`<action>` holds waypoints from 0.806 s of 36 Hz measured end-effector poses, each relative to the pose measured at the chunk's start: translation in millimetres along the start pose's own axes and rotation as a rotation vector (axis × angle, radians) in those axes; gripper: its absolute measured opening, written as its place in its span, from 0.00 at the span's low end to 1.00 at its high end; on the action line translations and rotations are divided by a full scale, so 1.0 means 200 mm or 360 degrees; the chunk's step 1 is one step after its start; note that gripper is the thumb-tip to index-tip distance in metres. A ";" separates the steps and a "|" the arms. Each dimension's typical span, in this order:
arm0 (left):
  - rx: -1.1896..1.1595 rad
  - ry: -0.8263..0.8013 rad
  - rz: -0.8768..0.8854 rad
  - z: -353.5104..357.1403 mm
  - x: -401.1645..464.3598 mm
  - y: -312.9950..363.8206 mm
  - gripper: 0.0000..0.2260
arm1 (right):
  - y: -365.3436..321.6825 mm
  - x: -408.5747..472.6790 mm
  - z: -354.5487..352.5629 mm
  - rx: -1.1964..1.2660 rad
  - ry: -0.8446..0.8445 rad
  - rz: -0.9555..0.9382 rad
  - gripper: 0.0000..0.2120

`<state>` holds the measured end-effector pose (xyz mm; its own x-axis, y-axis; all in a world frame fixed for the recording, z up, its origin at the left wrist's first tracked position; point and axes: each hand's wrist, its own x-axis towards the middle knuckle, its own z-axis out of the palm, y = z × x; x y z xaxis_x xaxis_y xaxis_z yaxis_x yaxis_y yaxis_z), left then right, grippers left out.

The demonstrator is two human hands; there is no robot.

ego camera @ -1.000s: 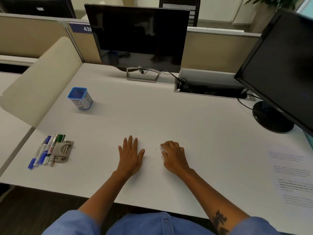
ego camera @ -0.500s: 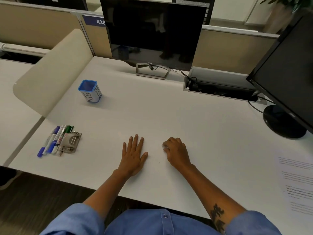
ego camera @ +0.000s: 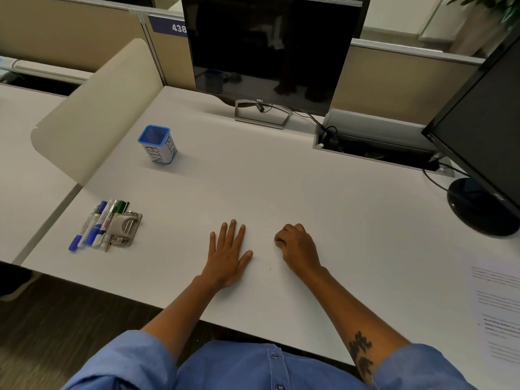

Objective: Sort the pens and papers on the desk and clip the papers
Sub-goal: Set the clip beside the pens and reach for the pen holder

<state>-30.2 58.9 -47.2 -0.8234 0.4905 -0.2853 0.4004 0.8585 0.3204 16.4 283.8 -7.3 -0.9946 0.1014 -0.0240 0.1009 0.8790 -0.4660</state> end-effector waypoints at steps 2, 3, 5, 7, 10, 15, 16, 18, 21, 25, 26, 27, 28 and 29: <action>-0.0003 0.0007 0.0002 0.00 0.00 0.00 0.34 | 0.00 -0.01 0.00 -0.0011 0.0010 -0.0013 0.08; -0.0007 0.0011 0.0003 0.00 0.00 0.00 0.34 | 0.00 -0.02 0.00 -0.0014 0.0014 -0.0019 0.08; -0.0012 0.0017 0.0004 0.00 0.00 0.00 0.34 | -0.01 -0.03 0.00 -0.0025 0.0021 -0.0040 0.08; -0.0008 0.0026 0.0006 0.00 0.00 0.00 0.34 | -0.01 -0.06 0.01 -0.0037 0.0040 -0.0066 0.08; 0.0003 0.0039 0.0002 0.00 -0.01 0.01 0.34 | -0.01 -0.11 0.02 -0.0057 0.0066 -0.0113 0.08; 0.0027 0.0034 -0.0010 0.00 -0.01 0.01 0.34 | -0.01 -0.18 0.05 -0.0071 0.0112 -0.0171 0.07; 0.0032 0.0030 -0.0012 0.00 -0.01 0.01 0.34 | -0.01 -0.20 0.05 -0.0064 0.0116 -0.0179 0.07; 0.0035 0.0027 -0.0014 0.00 -0.01 0.01 0.34 | -0.02 -0.22 0.07 -0.0046 0.0118 -0.0193 0.07; 0.0036 0.0031 -0.0017 0.00 -0.01 0.02 0.34 | -0.03 -0.25 0.08 -0.0020 0.0127 -0.0201 0.06; 0.0029 0.0016 -0.0024 -0.01 -0.01 0.02 0.34 | -0.04 -0.27 0.09 0.0017 0.0120 -0.0202 0.06; 0.0028 0.0014 -0.0024 -0.01 -0.01 0.02 0.33 | -0.04 -0.27 0.10 0.0021 0.0116 -0.0199 0.06; 0.0028 0.0013 -0.0024 -0.01 -0.01 0.02 0.33 | -0.05 -0.27 0.10 0.0024 0.0112 -0.0196 0.06; 0.0027 0.0012 -0.0024 -0.01 -0.01 0.02 0.33 | -0.05 -0.28 0.10 0.0028 0.0111 -0.0195 0.06; 0.0025 0.0011 -0.0023 -0.01 -0.01 0.02 0.33 | -0.05 -0.28 0.11 0.0031 0.0113 -0.0196 0.06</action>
<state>-27.2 60.7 -43.1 -0.8320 0.4769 -0.2835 0.3947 0.8679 0.3017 70.7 259.3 -20.1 -0.9950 0.0266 0.0964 -0.0229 0.8778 -0.4784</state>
